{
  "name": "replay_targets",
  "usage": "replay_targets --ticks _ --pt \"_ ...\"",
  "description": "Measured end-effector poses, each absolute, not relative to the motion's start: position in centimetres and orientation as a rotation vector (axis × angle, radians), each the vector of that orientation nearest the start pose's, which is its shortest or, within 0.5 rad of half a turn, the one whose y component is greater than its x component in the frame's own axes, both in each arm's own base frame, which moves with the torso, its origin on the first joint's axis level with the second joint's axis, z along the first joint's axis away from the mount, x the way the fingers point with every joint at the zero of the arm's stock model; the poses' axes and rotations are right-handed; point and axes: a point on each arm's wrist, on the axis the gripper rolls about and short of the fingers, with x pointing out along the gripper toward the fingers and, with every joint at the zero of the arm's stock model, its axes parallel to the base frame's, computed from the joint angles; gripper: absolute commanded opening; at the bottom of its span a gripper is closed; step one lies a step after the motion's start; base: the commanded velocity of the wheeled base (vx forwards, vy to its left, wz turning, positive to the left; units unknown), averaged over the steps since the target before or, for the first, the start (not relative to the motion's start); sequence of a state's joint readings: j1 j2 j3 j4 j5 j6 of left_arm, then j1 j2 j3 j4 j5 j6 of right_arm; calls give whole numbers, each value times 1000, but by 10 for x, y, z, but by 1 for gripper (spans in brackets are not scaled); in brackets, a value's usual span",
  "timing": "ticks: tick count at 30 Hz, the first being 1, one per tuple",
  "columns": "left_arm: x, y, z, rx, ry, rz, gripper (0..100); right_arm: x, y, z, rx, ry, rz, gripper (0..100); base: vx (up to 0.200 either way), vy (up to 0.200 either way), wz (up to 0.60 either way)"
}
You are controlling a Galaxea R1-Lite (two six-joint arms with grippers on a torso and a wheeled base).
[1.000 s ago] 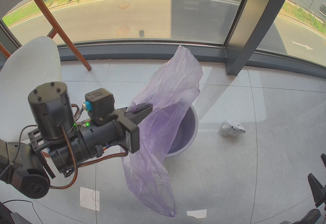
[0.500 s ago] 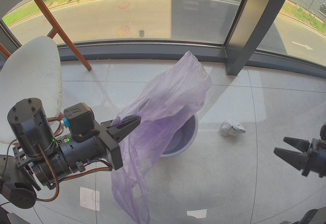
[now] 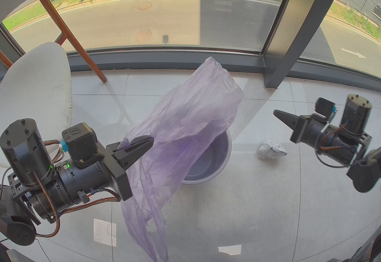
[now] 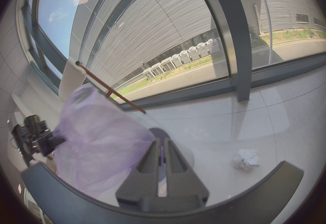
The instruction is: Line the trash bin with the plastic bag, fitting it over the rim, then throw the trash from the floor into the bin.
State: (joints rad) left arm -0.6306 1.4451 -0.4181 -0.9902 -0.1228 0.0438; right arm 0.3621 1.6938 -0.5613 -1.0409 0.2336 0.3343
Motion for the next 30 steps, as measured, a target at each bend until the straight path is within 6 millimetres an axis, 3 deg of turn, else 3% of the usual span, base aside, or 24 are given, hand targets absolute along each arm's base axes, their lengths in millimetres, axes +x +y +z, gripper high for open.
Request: replay_targets --ticks 6,12,22,30 --pt "173 -126 181 52 26 -744 0 313 144 143 370 136 579 0 0 0 0" --pt "169 -121 175 57 44 -741 0 337 177 116 379 157 610 0 0 0 0" --pt "169 -120 179 53 26 -738 0 327 222 85 358 243 704 0 0 0 0" --pt "188 -134 191 44 -9 -736 0 320 237 61 329 301 718 0 0 0 0"
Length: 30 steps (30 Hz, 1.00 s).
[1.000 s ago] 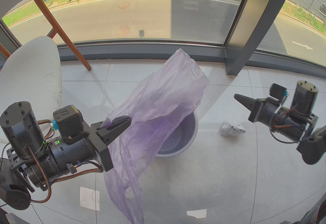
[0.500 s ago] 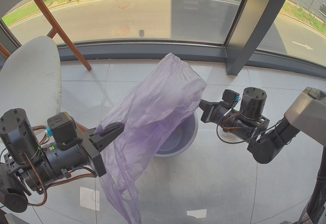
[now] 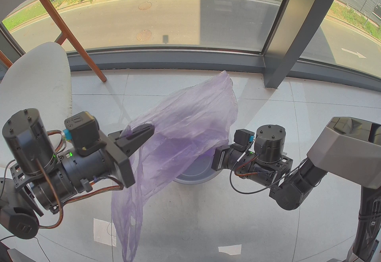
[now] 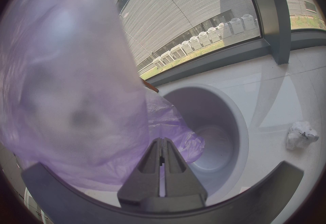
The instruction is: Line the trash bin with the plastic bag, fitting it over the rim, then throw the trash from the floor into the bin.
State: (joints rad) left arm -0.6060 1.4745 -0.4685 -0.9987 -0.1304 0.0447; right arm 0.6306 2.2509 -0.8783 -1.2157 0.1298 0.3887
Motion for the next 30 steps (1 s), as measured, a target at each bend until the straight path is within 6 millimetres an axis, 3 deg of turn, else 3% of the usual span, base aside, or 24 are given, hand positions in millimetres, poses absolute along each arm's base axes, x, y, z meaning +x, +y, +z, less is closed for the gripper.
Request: replay_targets --ticks 6,10,14,19,25,30 --pt "212 -145 190 52 -3 -716 0 321 229 50 318 329 663 0 0 0 0" --pt "226 -152 188 55 2 -705 0 316 214 55 307 352 624 0 0 0 0" --pt "237 -158 189 55 -2 -698 0 301 192 60 289 401 582 0 0 0 0" --pt "250 -166 196 51 -18 -693 0 265 168 64 265 480 565 0 0 0 0" --pt "261 -173 198 76 97 -696 0 225 173 57 222 557 644 0 0 0 0" --pt "267 -177 208 73 109 -698 0 210 191 51 223 505 741 0 0 0 0"
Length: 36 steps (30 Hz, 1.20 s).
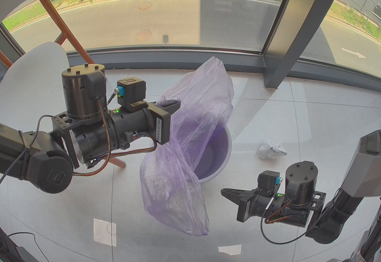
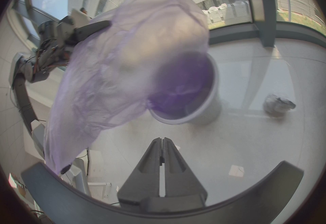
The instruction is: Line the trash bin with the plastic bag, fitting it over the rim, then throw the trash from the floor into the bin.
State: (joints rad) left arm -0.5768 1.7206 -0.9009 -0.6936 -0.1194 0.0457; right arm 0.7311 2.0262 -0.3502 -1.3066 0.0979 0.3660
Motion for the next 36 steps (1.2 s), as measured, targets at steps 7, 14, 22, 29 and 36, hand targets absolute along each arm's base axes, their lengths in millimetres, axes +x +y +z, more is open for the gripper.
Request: replay_targets --ticks 7,14,22,29,36 --pt "273 -181 214 16 118 -689 0 191 222 18 196 509 854 0 0 0 0" --pt "275 -185 223 -38 110 -682 0 164 257 -6 155 548 976 0 0 0 0" --pt "270 -196 228 -102 114 -693 0 163 311 -8 245 451 1014 0 0 0 0" --pt "268 -199 230 -120 112 -690 0 160 357 -3 435 391 991 0 0 0 0" --pt "267 -200 230 -125 113 -685 0 174 383 -2 594 326 899 0 0 0 0"
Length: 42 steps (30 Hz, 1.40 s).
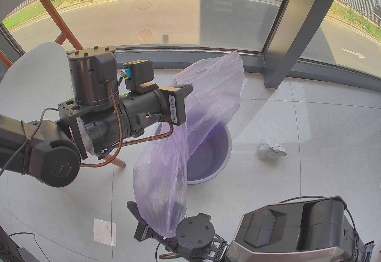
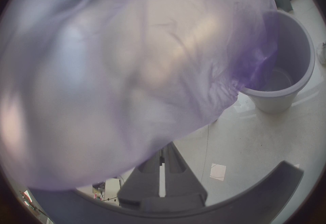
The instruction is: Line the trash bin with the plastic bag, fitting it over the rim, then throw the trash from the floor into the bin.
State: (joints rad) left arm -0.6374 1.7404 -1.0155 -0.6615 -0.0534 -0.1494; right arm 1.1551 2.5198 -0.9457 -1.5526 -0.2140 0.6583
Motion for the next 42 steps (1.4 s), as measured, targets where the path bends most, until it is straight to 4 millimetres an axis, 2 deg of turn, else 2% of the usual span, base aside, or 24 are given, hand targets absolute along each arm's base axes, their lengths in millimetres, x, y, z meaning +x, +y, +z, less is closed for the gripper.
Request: replay_targets --ticks 6,11,16,19,23,26,30,35,42 --pt "268 -200 229 -124 116 -683 0 212 372 -2 619 275 814 0 0 0 0" --pt "268 -200 227 -123 118 -683 0 254 349 3 641 220 713 0 0 0 0" --pt "268 -201 227 -122 121 -685 0 290 324 19 675 144 629 0 0 0 0" --pt "266 -205 227 -121 121 -700 0 301 314 30 690 107 603 0 0 0 0" --pt "265 -209 227 -120 123 -712 0 304 305 38 691 94 587 0 0 0 0" --pt "266 -211 227 -121 121 -717 0 293 299 33 667 139 582 0 0 0 0" --pt "269 -214 229 -127 113 -716 0 261 289 12 591 277 582 0 0 0 0" --pt "275 -219 231 -154 106 -689 0 202 286 -16 467 455 605 0 0 0 0" --pt "287 -226 231 -206 109 -627 0 111 308 -34 331 578 775 0 0 0 0"
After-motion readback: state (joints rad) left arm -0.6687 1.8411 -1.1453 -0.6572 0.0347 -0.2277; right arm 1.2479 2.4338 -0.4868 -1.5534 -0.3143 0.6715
